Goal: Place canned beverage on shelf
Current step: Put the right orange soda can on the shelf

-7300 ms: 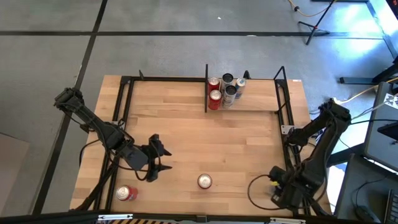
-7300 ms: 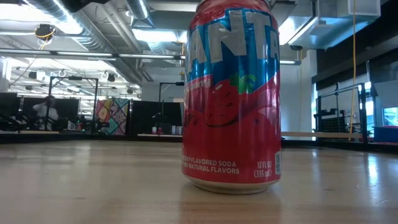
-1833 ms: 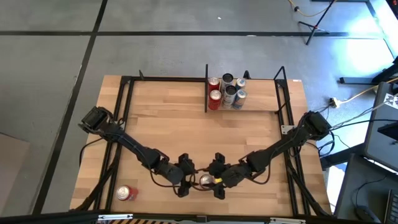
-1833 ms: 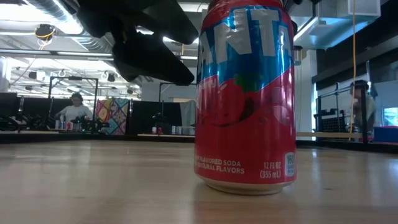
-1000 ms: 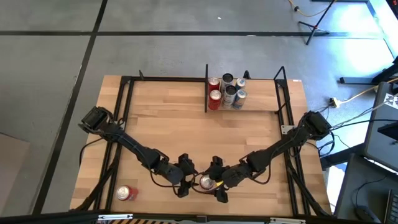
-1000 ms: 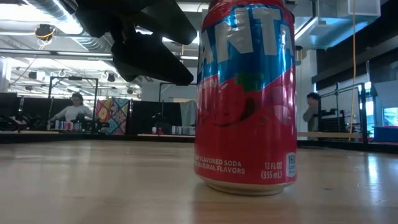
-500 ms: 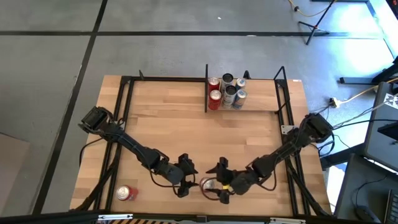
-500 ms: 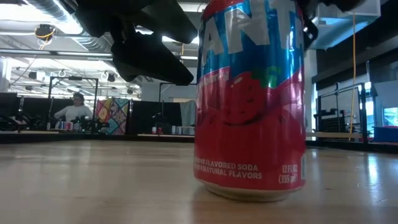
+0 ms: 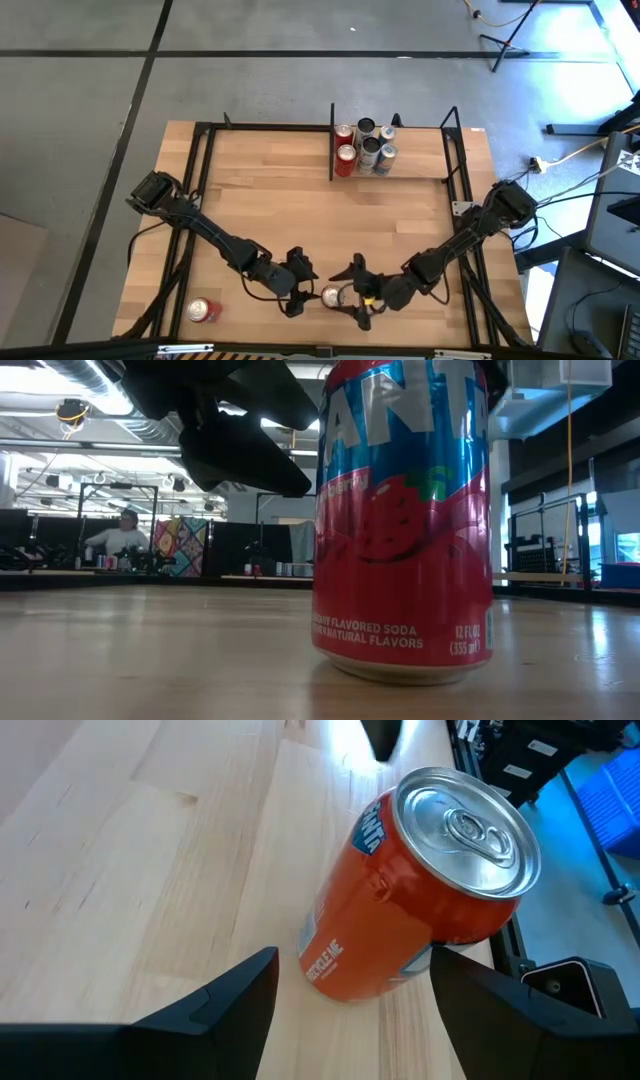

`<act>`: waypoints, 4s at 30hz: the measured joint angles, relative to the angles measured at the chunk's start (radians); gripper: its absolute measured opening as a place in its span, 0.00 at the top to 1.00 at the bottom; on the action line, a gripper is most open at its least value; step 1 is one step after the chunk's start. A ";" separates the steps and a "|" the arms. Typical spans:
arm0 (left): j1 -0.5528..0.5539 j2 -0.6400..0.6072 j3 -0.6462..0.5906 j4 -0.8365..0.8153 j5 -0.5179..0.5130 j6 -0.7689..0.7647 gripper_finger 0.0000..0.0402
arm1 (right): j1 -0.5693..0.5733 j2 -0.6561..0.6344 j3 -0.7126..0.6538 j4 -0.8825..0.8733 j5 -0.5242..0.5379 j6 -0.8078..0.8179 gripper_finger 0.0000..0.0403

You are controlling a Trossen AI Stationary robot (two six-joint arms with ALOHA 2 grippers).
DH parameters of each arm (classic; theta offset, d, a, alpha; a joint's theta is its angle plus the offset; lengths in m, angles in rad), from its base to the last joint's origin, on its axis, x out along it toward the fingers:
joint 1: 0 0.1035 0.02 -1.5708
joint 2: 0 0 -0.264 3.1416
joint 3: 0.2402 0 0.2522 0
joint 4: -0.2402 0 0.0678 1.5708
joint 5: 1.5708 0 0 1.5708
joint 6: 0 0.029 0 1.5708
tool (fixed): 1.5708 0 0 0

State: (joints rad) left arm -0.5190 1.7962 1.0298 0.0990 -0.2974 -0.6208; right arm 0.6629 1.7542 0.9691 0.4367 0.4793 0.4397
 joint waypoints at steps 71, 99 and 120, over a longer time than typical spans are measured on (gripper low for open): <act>0.422 -0.621 0.001 -0.448 0.055 -0.083 0.37 | -0.854 -1.035 -0.001 -1.125 -0.326 -0.423 0.33; 0.760 -0.620 0.001 -0.444 0.471 0.190 0.37 | -1.553 -0.974 -0.221 -0.930 -0.796 -0.582 0.33; 0.875 -0.620 0.000 -0.465 0.744 0.239 0.37 | -1.738 -0.855 -0.503 -0.495 -0.900 -0.511 0.33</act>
State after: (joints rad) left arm 0.3559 1.1759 1.0302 -0.3660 0.4462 -0.3822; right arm -1.0748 0.8997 0.4666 -0.0580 -0.4208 -0.0718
